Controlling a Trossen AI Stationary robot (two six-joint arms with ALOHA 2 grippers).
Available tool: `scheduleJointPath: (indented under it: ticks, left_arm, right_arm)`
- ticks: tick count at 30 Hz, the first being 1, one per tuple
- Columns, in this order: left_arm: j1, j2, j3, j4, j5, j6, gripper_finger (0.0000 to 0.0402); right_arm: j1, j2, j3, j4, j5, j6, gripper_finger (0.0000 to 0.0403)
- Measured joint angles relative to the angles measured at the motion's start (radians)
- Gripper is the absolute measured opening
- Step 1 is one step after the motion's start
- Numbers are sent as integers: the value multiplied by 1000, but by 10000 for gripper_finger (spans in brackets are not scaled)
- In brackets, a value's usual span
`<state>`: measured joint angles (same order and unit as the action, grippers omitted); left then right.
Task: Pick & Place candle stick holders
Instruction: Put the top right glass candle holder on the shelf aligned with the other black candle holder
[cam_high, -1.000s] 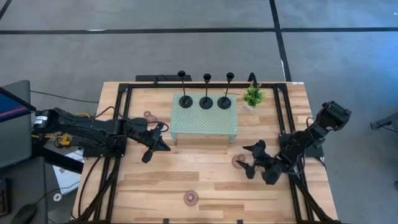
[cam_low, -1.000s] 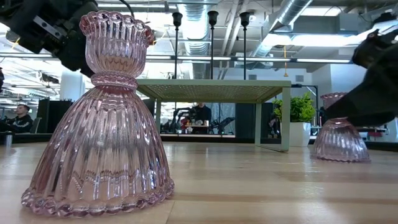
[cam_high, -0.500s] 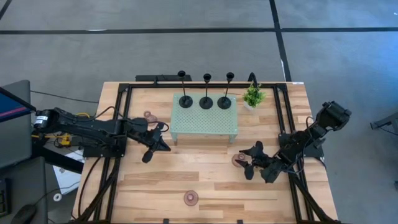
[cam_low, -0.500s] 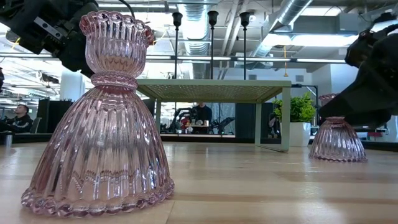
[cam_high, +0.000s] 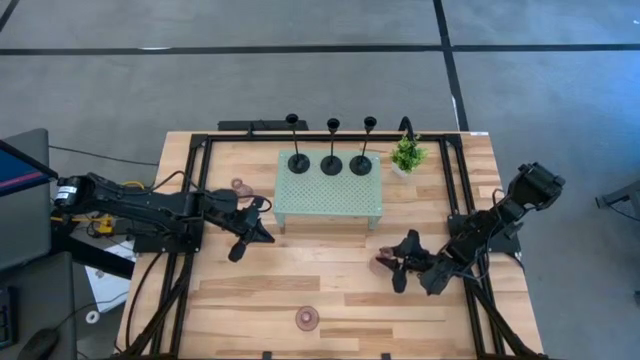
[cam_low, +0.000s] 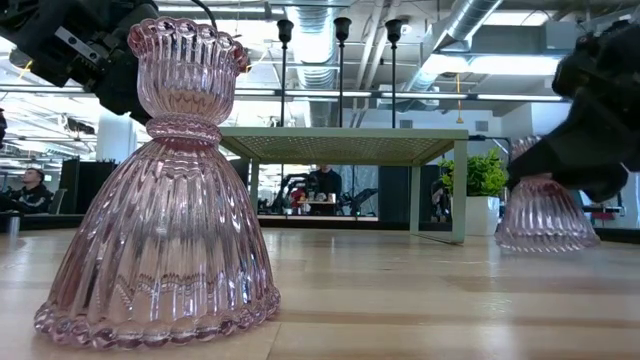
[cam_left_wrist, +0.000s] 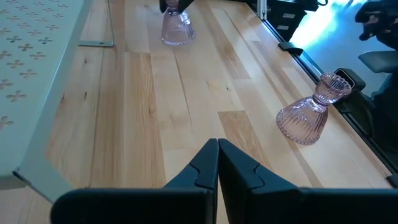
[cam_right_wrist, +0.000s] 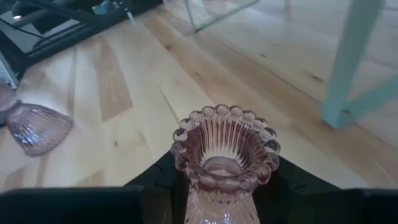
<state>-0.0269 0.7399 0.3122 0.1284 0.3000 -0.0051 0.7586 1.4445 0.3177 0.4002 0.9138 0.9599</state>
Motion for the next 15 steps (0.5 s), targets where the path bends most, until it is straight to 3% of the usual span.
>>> scheduleJointPath:
  ticks: [6, 15]
  left_arm:
    - [0, 0, 0, 0, 0, 0, 10]
    - [0, 0, 0, 0, 0, 0, 10]
  right_arm:
    - [-16, 0, 105, -35, -20, -93, 120]
    - [-114, -15, 338, -358, -92, -119, 121]
